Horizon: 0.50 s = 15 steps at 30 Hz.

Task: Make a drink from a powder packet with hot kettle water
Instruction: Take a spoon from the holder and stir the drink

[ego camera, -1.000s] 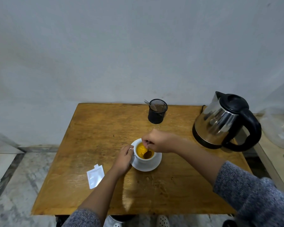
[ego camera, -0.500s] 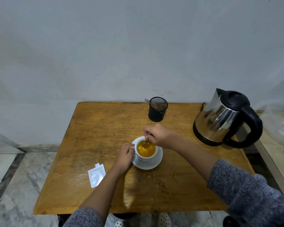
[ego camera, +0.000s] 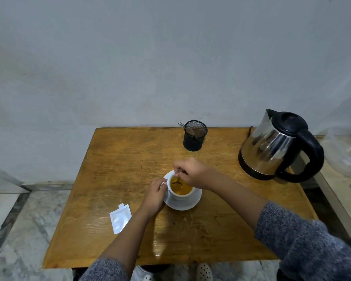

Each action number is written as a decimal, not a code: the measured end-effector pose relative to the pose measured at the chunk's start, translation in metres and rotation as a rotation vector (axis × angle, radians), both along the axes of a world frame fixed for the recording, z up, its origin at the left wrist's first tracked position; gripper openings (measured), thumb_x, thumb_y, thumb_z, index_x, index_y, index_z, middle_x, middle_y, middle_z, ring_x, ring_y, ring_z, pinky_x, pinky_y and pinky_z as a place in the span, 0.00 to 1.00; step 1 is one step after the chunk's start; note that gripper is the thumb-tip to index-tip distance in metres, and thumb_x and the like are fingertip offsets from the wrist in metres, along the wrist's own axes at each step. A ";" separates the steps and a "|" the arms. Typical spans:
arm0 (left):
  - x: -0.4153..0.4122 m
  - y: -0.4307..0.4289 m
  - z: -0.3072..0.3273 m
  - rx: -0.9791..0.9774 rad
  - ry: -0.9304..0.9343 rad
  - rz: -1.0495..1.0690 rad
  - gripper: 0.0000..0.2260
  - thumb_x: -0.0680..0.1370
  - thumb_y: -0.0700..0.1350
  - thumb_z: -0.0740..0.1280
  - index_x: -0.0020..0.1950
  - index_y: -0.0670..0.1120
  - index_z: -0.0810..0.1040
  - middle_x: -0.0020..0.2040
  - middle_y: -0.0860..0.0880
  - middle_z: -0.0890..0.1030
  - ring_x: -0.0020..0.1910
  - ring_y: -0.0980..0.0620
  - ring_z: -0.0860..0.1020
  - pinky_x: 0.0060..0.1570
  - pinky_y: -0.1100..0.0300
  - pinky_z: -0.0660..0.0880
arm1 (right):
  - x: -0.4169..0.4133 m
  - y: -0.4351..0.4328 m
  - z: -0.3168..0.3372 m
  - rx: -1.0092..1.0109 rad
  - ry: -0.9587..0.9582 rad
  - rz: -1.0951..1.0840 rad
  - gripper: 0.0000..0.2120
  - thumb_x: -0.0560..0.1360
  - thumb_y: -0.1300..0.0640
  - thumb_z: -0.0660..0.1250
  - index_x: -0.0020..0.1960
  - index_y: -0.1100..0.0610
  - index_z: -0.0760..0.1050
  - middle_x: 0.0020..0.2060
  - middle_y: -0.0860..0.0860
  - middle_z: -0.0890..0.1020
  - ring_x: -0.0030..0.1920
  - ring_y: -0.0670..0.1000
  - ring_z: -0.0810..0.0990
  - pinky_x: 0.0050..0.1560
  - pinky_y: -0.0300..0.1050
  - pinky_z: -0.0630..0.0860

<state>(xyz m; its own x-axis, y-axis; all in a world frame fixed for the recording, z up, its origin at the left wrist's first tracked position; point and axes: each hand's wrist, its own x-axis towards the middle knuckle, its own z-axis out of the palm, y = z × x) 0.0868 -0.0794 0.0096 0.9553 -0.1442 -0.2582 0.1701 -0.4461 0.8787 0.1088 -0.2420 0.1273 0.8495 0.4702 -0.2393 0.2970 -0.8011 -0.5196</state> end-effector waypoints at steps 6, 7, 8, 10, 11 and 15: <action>0.000 0.001 0.000 -0.012 -0.002 0.001 0.13 0.80 0.43 0.55 0.58 0.44 0.77 0.57 0.43 0.76 0.55 0.49 0.72 0.55 0.56 0.67 | 0.001 -0.007 0.000 -0.058 -0.066 -0.032 0.06 0.76 0.62 0.58 0.41 0.54 0.67 0.39 0.57 0.79 0.41 0.58 0.77 0.37 0.52 0.72; 0.000 0.001 0.000 -0.009 0.000 -0.001 0.13 0.80 0.44 0.55 0.58 0.44 0.77 0.57 0.43 0.76 0.55 0.49 0.72 0.55 0.56 0.67 | 0.001 -0.007 0.000 -0.079 -0.066 -0.024 0.06 0.76 0.62 0.59 0.41 0.55 0.68 0.40 0.57 0.79 0.41 0.58 0.77 0.38 0.54 0.73; 0.000 0.001 -0.001 -0.006 0.000 -0.004 0.13 0.80 0.44 0.55 0.58 0.44 0.77 0.57 0.43 0.76 0.55 0.49 0.72 0.54 0.56 0.67 | 0.001 -0.007 0.000 -0.098 -0.060 -0.014 0.05 0.75 0.62 0.59 0.41 0.55 0.68 0.40 0.57 0.79 0.42 0.58 0.77 0.39 0.55 0.74; 0.000 0.002 -0.001 -0.007 0.003 -0.007 0.13 0.80 0.44 0.55 0.57 0.44 0.77 0.57 0.43 0.76 0.54 0.49 0.72 0.54 0.56 0.67 | 0.001 -0.007 0.001 -0.128 -0.043 0.003 0.04 0.75 0.63 0.60 0.42 0.56 0.70 0.40 0.57 0.79 0.42 0.58 0.77 0.38 0.54 0.74; -0.001 0.002 0.000 -0.008 0.005 -0.008 0.13 0.80 0.45 0.54 0.58 0.44 0.76 0.57 0.43 0.76 0.54 0.50 0.72 0.54 0.57 0.67 | 0.001 -0.007 0.001 -0.135 -0.034 0.010 0.04 0.74 0.63 0.60 0.42 0.57 0.71 0.39 0.56 0.78 0.41 0.57 0.77 0.37 0.52 0.72; -0.001 0.002 0.002 0.000 0.005 -0.013 0.14 0.80 0.44 0.54 0.59 0.44 0.76 0.57 0.43 0.76 0.54 0.50 0.72 0.54 0.57 0.67 | -0.003 -0.003 0.003 -0.074 -0.012 0.002 0.04 0.75 0.62 0.60 0.43 0.57 0.72 0.37 0.54 0.77 0.40 0.55 0.75 0.37 0.50 0.71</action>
